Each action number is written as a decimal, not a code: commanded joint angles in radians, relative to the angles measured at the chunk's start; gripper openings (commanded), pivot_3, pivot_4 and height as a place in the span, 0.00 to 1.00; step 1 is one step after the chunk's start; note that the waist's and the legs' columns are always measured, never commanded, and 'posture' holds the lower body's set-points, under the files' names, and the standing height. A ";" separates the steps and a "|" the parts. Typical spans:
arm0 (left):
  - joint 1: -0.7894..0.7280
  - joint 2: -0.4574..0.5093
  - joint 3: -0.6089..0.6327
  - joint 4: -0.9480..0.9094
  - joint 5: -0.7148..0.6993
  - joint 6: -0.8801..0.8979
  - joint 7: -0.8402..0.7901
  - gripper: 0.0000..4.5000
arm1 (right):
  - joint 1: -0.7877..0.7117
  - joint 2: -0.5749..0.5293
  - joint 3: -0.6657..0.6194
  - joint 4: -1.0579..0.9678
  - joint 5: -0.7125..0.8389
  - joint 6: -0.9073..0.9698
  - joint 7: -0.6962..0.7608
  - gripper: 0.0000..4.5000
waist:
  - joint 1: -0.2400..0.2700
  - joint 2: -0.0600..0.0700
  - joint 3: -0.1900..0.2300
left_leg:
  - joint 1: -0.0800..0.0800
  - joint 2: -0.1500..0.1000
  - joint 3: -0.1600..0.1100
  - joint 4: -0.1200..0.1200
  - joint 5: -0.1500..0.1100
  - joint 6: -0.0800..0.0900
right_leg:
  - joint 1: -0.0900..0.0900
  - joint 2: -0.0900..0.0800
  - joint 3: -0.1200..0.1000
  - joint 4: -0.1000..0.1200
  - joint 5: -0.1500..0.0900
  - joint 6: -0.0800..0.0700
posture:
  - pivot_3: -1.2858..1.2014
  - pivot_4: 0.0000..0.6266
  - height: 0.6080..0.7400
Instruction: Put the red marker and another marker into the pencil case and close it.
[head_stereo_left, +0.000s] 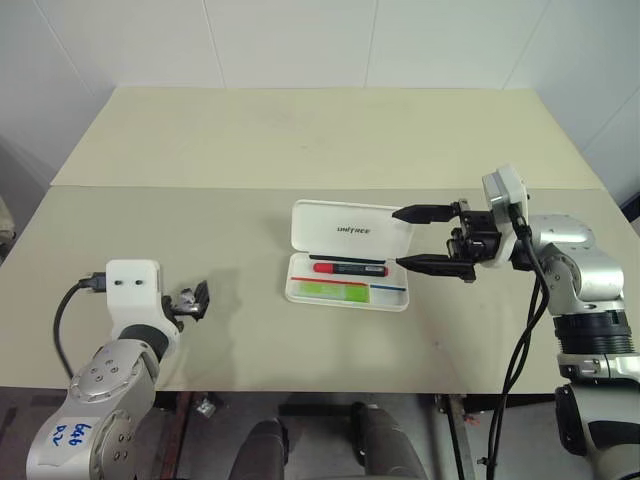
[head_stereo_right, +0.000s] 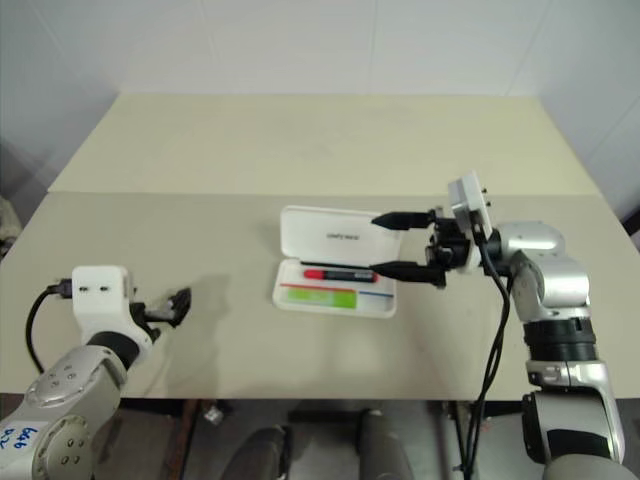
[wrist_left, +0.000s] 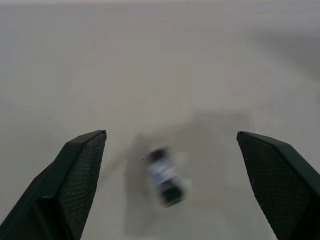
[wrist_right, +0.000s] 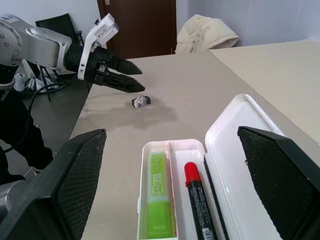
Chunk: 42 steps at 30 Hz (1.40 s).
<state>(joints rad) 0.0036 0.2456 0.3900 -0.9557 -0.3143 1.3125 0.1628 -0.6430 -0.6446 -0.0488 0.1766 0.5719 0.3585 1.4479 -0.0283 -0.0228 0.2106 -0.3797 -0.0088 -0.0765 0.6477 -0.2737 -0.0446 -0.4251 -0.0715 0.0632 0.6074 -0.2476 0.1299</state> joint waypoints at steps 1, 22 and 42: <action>-0.001 -0.020 -0.016 -0.030 0.050 0.016 0.026 1.00 | 0.013 -0.011 -0.038 -0.070 0.032 0.013 -0.021 0.99 | 0.000 0.000 0.000 | 0.000 0.000 0.000 0.000 0.000 0.000 | 0.000 0.000 0.000 -0.001 0.000 -0.001 | 0.52 0.24 1.00; -0.033 -0.071 -0.070 0.147 0.134 -0.047 -0.021 1.00 | 0.096 -0.011 -0.078 -0.195 0.077 0.038 -0.123 0.99 | 0.000 -0.001 0.000 | 0.009 0.003 0.001 -0.001 -0.001 -0.001 | 0.015 0.003 0.000 -0.017 -0.003 -0.010 | 0.52 0.24 1.00; -0.024 -0.087 -0.078 0.196 0.186 -0.100 -0.044 0.08 | 0.095 -0.005 -0.077 -0.174 0.072 0.009 -0.127 1.00 | 0.000 -0.001 0.000 | 0.009 0.003 0.001 -0.001 -0.001 -0.001 | 0.015 0.003 0.000 -0.017 -0.003 -0.011 | 0.52 0.24 1.00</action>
<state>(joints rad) -0.0241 0.1561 0.2974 -0.7615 -0.1375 1.2305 0.1310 -0.5385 -0.6525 -0.0937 0.0103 0.6260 0.3899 1.3257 -0.0282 -0.0237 0.2110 -0.3707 -0.0056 -0.0758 0.6469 -0.2748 -0.0459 -0.4098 -0.0683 0.0634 0.5902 -0.2503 0.1191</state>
